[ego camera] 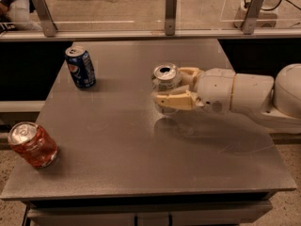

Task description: Knock 7up can over

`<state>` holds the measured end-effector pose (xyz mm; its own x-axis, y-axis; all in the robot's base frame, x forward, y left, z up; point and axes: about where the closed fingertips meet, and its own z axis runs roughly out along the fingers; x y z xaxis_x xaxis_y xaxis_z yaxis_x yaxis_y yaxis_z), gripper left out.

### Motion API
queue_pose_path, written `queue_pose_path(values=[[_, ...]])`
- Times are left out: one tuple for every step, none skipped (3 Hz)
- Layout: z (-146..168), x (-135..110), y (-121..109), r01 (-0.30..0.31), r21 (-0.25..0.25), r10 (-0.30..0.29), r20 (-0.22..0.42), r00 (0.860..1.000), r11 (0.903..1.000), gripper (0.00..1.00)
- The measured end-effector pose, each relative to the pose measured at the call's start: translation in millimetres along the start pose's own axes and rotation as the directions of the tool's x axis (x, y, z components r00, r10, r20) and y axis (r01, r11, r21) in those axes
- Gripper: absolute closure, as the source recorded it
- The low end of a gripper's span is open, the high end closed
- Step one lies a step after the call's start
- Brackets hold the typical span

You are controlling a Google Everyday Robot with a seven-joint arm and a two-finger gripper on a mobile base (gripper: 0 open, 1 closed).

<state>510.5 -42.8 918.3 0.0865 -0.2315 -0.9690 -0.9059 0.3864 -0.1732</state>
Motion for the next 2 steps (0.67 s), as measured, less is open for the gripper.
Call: queue_pose_path(values=[[-10.2, -45.5, -4.7, 0.099, 0.008, -0.097, -0.142, 0.985, 0.9951, 1.0], [-21.3, -87.0, -0.8, 0.176, -0.069, -0.189, -0.304, 0.934, 0.982, 1.0]])
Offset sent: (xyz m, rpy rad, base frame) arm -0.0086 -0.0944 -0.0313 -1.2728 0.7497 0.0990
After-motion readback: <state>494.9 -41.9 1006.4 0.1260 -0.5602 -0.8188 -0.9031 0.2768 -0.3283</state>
